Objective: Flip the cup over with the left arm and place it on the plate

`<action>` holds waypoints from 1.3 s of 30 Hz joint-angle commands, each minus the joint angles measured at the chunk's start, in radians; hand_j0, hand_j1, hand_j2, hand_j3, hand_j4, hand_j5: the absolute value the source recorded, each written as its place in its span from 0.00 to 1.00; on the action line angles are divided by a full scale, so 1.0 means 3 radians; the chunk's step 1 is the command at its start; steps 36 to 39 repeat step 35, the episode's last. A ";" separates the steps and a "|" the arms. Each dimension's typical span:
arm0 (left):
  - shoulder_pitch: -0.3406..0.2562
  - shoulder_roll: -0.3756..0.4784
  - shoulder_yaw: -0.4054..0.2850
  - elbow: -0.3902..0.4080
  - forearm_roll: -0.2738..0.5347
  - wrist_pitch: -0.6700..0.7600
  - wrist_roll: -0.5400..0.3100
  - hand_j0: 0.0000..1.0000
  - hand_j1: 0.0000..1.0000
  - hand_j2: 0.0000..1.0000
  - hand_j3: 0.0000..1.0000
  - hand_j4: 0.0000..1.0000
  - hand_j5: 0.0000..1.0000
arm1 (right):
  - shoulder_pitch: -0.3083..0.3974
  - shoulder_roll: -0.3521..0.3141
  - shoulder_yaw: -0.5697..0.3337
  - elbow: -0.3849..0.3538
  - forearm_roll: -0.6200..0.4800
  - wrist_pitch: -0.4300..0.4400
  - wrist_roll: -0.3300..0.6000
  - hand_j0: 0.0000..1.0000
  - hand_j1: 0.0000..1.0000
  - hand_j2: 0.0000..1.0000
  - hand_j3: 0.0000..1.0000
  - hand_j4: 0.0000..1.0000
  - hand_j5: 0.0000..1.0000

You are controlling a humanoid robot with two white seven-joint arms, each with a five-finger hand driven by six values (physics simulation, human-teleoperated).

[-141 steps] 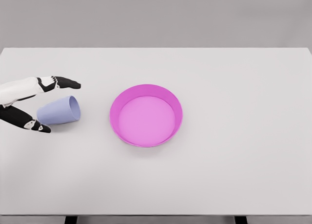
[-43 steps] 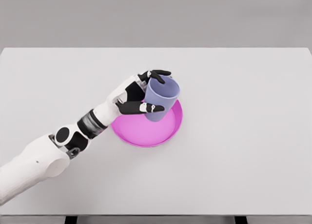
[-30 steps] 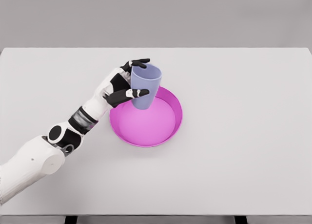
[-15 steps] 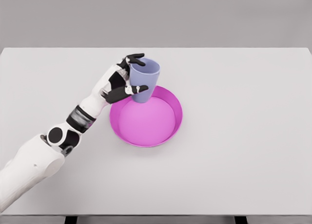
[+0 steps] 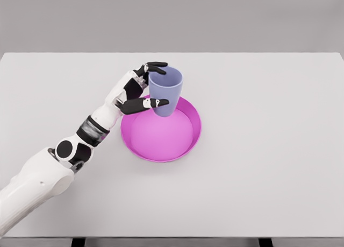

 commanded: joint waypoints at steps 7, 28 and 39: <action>-0.0010 0.0015 0.0022 0.0009 0.0000 -0.0001 0.0005 0.98 0.98 0.98 0.98 0.98 0.98 | 0.0000 0.0000 0.0000 0.0000 0.0001 -0.0001 0.0001 1.00 1.00 1.00 1.00 1.00 1.00; -0.0486 0.1375 -0.0331 -0.0257 -0.0619 -0.0001 -0.0035 1.00 1.00 1.00 1.00 1.00 1.00 | 0.0000 0.0000 0.0000 0.0000 0.0001 -0.0001 0.0001 1.00 1.00 1.00 1.00 1.00 1.00; -0.0501 0.1841 -0.0438 0.0081 -0.1013 -0.0001 -0.0056 1.00 1.00 1.00 1.00 1.00 1.00 | 0.0005 0.0000 0.0000 0.0000 0.0001 -0.0001 0.0001 1.00 1.00 1.00 1.00 1.00 1.00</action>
